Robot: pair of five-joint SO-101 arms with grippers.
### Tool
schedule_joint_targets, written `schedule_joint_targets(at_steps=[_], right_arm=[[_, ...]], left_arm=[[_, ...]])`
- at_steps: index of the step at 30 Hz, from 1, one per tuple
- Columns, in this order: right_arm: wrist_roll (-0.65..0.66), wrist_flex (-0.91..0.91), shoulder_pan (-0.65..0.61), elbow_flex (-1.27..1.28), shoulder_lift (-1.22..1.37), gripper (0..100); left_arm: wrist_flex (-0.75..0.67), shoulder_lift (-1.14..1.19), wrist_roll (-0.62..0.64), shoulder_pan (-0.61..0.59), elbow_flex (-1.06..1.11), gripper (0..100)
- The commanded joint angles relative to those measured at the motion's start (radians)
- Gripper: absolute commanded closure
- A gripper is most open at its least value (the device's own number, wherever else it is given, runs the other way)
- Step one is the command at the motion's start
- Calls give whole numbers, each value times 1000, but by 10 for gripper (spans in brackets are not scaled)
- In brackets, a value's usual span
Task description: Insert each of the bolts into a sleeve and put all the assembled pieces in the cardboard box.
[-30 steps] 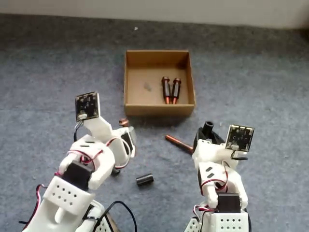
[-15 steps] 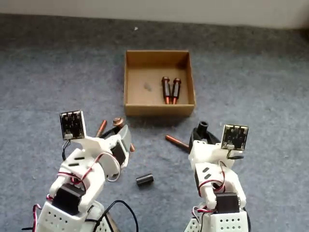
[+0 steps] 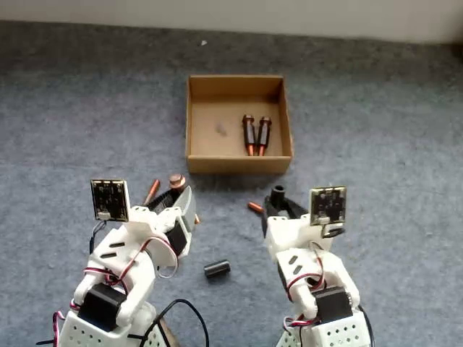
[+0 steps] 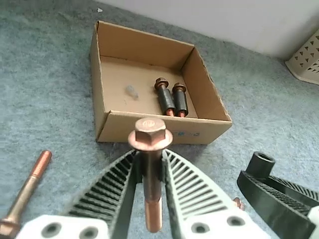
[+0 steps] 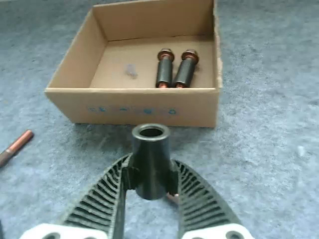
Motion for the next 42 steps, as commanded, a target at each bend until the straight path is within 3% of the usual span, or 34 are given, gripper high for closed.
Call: schedule_joint_targets(at_steps=[1, 9, 14, 24, 29, 42], right_arm=[[28, -22, -85, -24, -16, 994], [285, -62, -189, 70, -16, 994], [293, -145, -223, 119, -16, 994], [295, -145, -268, 122, -16, 994], [394, -145, -317, 122, -16, 994], [402, -143, -338, 127, -16, 994]], left_arm=[[-71, -12, -64, -21, -1, 995], [-146, -12, -68, -67, -7, 995], [-146, -12, -57, -65, -28, 995], [-147, -12, 161, -65, -122, 995], [-187, -12, 218, -65, -117, 995], [-186, -10, 229, 41, -113, 995]])
